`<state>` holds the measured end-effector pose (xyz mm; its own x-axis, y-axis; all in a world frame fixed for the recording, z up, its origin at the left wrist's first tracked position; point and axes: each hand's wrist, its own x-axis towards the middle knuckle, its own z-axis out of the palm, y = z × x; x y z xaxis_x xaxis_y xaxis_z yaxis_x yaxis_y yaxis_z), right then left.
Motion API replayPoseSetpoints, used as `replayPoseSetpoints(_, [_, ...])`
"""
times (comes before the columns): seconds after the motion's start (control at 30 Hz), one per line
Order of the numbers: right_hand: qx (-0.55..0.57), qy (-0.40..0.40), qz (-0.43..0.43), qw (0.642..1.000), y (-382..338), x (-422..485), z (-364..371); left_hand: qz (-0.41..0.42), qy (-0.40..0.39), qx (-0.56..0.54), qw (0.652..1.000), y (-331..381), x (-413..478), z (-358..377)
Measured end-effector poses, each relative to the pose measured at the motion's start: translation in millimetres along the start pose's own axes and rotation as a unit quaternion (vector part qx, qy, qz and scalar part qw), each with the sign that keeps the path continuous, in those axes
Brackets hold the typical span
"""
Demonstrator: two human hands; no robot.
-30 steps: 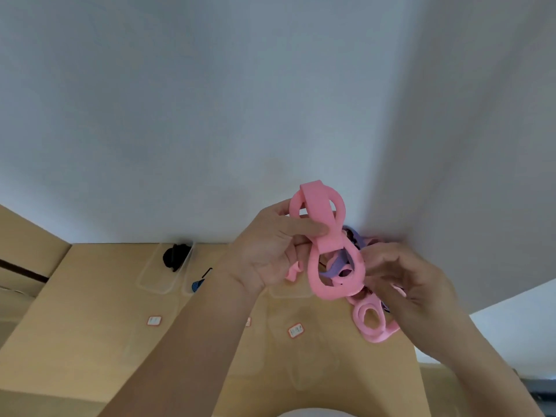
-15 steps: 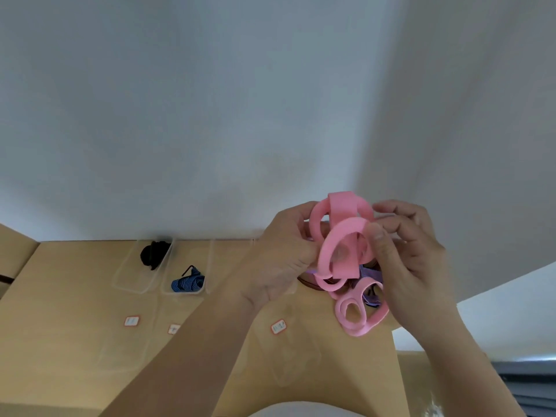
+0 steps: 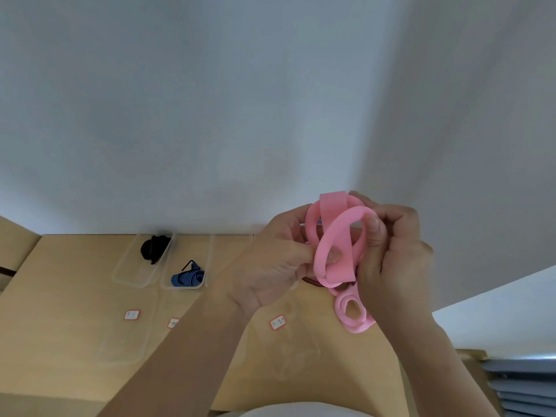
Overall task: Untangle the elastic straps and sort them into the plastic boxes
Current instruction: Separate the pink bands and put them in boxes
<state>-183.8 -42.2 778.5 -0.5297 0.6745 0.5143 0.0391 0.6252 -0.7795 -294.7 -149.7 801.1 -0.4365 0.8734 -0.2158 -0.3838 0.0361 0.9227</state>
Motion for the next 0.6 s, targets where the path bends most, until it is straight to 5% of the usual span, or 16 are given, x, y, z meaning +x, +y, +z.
replayPoseSetpoints(0.3, [0.031,0.013,0.030,0.999,4.8,3.2,1.7,-0.010,-0.043,-0.062,0.997,-2.9,-1.6,-3.8])
replayPoseSetpoints(0.6, [0.184,-0.114,0.081,0.973,3.3,11.7,-4.1,-0.104,-0.118,-0.017,0.987,1.1,-4.0,-15.3])
